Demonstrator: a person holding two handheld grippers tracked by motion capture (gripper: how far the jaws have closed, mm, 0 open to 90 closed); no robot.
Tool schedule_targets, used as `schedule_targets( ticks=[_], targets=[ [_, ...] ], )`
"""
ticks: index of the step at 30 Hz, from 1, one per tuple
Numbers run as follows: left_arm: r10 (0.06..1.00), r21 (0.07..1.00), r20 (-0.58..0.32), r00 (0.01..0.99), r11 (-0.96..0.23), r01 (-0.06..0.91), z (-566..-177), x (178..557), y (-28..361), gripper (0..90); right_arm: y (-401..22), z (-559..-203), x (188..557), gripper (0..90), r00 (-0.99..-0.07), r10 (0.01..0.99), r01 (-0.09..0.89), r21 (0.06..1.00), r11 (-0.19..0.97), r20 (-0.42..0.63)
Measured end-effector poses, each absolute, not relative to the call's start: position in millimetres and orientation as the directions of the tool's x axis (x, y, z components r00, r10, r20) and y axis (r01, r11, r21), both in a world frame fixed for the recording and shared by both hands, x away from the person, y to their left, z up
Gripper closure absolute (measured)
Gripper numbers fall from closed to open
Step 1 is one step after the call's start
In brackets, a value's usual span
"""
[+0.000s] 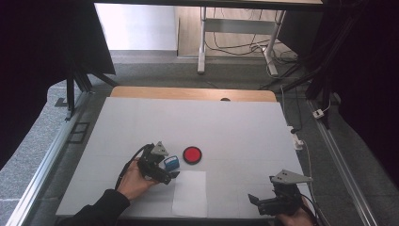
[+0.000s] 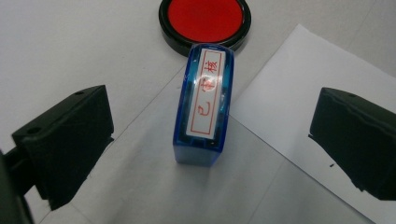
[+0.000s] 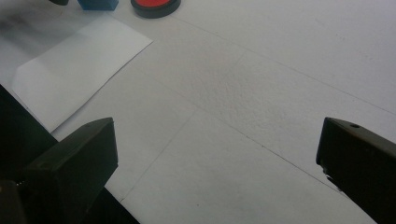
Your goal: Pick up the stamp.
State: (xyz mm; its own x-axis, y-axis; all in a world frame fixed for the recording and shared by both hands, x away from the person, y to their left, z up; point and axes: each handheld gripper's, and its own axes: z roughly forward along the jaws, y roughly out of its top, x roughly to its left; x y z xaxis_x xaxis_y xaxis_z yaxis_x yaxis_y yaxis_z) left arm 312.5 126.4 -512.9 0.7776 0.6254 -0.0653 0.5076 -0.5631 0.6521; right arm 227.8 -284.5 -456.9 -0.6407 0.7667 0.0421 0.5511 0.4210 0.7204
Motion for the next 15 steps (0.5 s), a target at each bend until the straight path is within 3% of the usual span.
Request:
schedule_targets(
  ticks=[5, 8, 9, 11, 15],
  targets=[
    [0.615, 0.642, -0.034, 0.788, -0.591, 0.489, -515.2, 315.0, 122.5, 2.4, -284.0, -457.0, 227.7, 0.0, -0.641, 0.766, 0.551, 0.719, 0.423, 0.040],
    [0.616, 0.640, -0.009, 0.788, -0.602, 0.478, -513.7, 315.1, 123.2, 8.7, -284.0, -457.1, 227.7, 0.0, -0.641, 0.767, 0.551, 0.719, 0.424, 0.039],
    [0.611, 0.641, -0.015, 0.792, -0.602, 0.476, -513.4, 315.5, 124.3, 17.2, -283.8, -457.1, 227.6, 0.0, -0.641, 0.766, 0.551, 0.718, 0.425, 0.038],
    [0.611, 0.637, -0.011, 0.791, -0.606, 0.477, -512.9, 316.1, 125.8, 23.5, -283.5, -457.1, 227.5, 0.0, -0.641, 0.766, 0.551, 0.718, 0.425, 0.039],
    [0.612, 0.648, -0.011, 0.791, -0.598, 0.472, -510.5, 316.6, 129.1, 30.7, -283.4, -457.1, 227.5, 0.0, -0.642, 0.766, 0.551, 0.718, 0.426, 0.038]
  ],
)
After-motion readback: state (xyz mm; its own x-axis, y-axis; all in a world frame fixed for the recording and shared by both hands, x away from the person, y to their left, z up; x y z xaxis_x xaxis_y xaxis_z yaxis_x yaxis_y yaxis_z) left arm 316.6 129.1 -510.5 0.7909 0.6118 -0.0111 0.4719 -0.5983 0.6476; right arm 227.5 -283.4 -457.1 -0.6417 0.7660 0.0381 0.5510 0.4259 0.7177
